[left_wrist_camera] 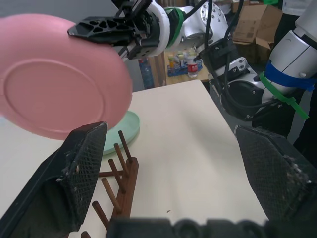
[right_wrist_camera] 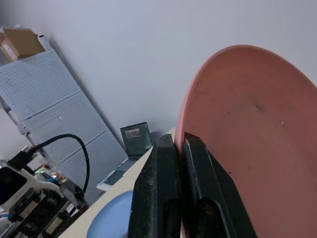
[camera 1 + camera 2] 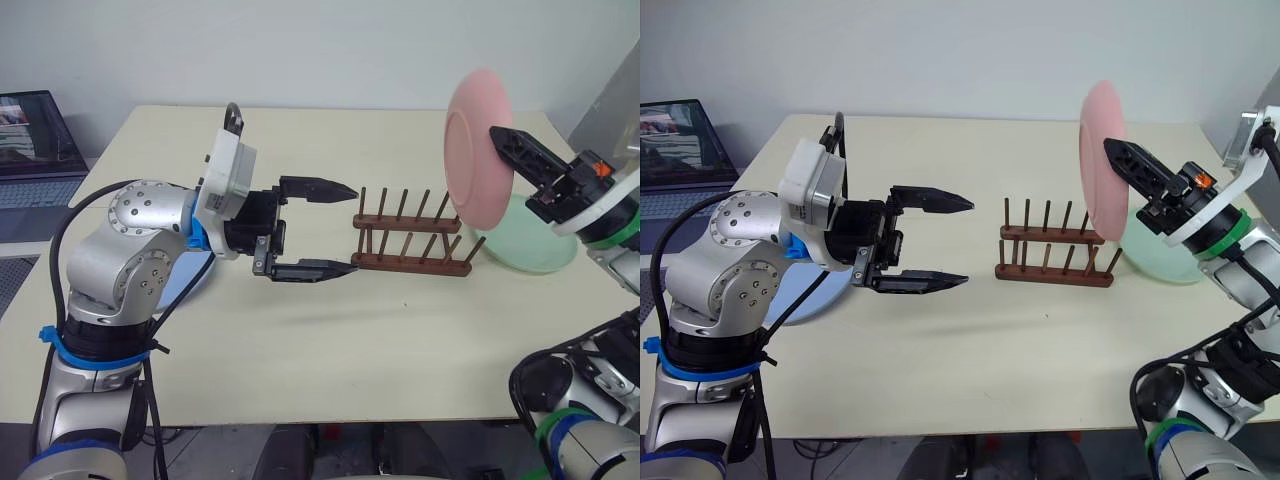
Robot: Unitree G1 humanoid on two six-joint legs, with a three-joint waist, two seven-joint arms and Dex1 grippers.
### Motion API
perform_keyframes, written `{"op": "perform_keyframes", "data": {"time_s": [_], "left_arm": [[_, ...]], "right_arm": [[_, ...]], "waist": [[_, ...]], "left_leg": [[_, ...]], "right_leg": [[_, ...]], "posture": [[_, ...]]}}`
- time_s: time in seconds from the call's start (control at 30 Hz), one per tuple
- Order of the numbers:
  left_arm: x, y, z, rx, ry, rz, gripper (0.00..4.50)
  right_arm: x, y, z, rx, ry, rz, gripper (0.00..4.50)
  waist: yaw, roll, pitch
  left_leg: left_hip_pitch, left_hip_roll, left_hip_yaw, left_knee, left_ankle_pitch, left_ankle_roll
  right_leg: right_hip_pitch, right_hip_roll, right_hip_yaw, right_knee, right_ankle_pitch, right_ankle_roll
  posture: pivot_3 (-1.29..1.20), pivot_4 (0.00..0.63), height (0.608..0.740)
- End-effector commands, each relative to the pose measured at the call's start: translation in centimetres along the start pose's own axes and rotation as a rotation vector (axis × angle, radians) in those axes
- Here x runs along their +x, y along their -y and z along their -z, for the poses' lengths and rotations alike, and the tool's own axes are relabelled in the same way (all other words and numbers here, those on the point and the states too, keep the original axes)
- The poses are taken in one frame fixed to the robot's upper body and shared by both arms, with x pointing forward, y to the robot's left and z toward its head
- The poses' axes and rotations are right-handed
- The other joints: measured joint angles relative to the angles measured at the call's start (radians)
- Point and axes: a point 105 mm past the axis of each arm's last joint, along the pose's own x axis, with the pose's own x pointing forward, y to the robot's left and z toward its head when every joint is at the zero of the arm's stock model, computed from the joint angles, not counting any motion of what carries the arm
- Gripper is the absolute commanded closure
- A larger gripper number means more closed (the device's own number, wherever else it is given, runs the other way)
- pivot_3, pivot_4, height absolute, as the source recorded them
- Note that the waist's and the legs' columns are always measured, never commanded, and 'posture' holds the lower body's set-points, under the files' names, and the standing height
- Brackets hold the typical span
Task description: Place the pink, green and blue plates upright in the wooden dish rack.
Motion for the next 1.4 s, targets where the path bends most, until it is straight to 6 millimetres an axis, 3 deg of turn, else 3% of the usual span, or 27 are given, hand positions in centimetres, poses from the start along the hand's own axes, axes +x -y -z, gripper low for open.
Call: {"op": "perform_keyframes", "data": {"time_s": [0.03,0.7,0.83,0.87,1.0,1.23,1.27,1.4], "left_arm": [[0.0,0.3,-1.0,0.042,0.018,0.012,0.00],[0.4,0.5,-1.2,0.043,0.032,0.028,0.00],[0.4,0.5,-1.2,0.044,0.032,0.027,0.00],[0.5,0.5,-1.2,0.045,0.032,0.027,0.00],[0.5,0.4,-1.1,0.046,0.031,0.026,0.00],[0.6,0.3,-1.2,0.045,0.036,0.024,0.00],[0.7,0.2,-1.2,0.044,0.039,0.024,0.00],[0.8,0.0,-1.2,0.037,0.045,0.017,0.00]], "right_arm": [[-0.2,-0.1,-0.5,-0.001,0.030,-0.015,4.46],[-0.3,4.7,1.1,0.115,-0.013,0.151,4.46],[0.1,4.5,1.0,0.132,-0.002,0.137,4.46],[0.2,4.4,1.0,0.131,-0.005,0.133,3.98],[0.4,4.4,0.5,0.084,-0.001,0.155,2.85],[-0.6,5.2,-1.0,-0.074,-0.011,0.252,0.26],[-0.9,5.2,-1.3,-0.129,-0.024,0.268,0.04],[-1.8,5.0,-2.2,-0.304,-0.058,0.283,0.04]], "waist": [[-0.001,0.000,0.000],[-0.003,0.000,0.000],[-0.002,0.000,0.000],[-0.003,0.000,0.000],[-0.003,0.000,0.000],[-0.001,0.000,0.000],[-0.001,0.000,0.000],[0.001,0.000,0.000]], "left_leg": [[0.000,0.000,0.000,0.000,0.000,0.000],[0.000,0.001,0.000,0.000,0.000,0.000],[0.000,0.001,0.000,0.000,0.000,0.000],[0.000,0.001,0.000,0.000,0.000,0.000],[0.000,0.001,0.000,0.000,0.000,0.000],[-0.001,0.001,0.000,0.000,0.000,0.000],[-0.001,0.001,0.000,0.000,0.000,0.000],[-0.001,0.001,0.000,0.000,0.000,0.000]], "right_leg": [[0.000,0.000,0.000,0.000,0.000,0.000],[0.000,0.001,0.001,0.000,0.000,0.000],[0.000,0.001,0.001,0.000,0.000,0.000],[0.000,0.001,0.001,0.000,0.000,0.000],[-0.001,0.002,0.000,0.000,0.000,0.000],[-0.001,0.002,0.000,-0.001,0.000,0.000],[-0.001,0.002,0.000,-0.001,0.000,0.000],[-0.001,0.002,0.000,-0.002,0.000,0.001]], "posture": [[0.00,0.150,0.740],[0.00,0.150,0.740],[0.00,0.150,0.740],[0.00,0.150,0.740],[0.00,0.150,0.740],[0.00,0.150,0.740],[0.00,0.150,0.740],[0.00,0.150,0.740]]}}
